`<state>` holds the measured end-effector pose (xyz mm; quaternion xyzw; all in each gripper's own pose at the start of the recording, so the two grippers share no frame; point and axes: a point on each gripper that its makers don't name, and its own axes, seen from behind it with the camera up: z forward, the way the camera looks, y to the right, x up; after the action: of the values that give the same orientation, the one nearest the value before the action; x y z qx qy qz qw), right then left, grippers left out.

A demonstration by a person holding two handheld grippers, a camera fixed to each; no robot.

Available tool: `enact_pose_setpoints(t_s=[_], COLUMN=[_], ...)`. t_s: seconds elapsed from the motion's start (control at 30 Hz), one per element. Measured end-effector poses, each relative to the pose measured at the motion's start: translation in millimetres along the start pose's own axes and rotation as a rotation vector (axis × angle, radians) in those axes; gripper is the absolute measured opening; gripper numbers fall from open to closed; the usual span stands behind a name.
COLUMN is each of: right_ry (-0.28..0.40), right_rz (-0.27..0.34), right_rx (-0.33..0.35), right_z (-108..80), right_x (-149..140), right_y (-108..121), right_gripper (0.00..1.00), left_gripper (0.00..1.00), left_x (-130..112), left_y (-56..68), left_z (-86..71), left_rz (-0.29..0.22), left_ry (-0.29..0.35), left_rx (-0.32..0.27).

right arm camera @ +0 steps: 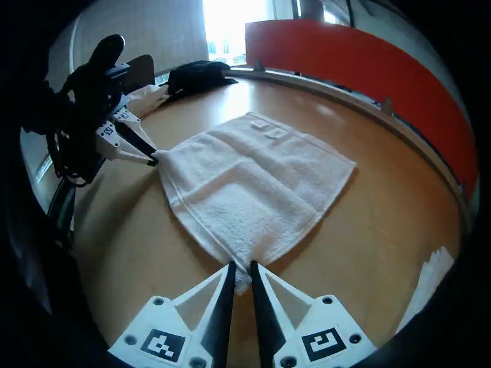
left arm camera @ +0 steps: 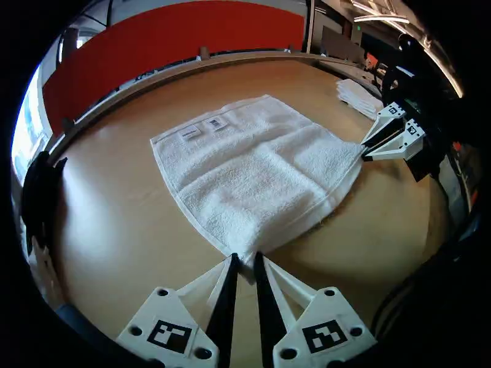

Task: Fold towel

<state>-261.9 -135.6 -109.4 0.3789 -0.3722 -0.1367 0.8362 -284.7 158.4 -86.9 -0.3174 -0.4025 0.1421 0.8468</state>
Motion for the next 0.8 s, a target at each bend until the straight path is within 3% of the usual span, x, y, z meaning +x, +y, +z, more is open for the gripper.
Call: enact_pose_setpoints(t_s=[0.37, 0.8], right_ry=[0.062, 0.106], right_rz=[0.01, 0.015], right_rx=[-0.017, -0.009], right_z=[-28.7, -62.5], right_x=[32.1, 60.9], right_y=[-1.9, -7.7], right_gripper=[0.19, 0.19], left_gripper=[0.2, 0.2], left_x=[20.1, 38.3], left_y=[5.2, 17.5], left_z=[-32.2, -64.1], left_rz=[-0.043, -0.051], left_ry=[0.026, 0.024], left_rx=[0.009, -0.012])
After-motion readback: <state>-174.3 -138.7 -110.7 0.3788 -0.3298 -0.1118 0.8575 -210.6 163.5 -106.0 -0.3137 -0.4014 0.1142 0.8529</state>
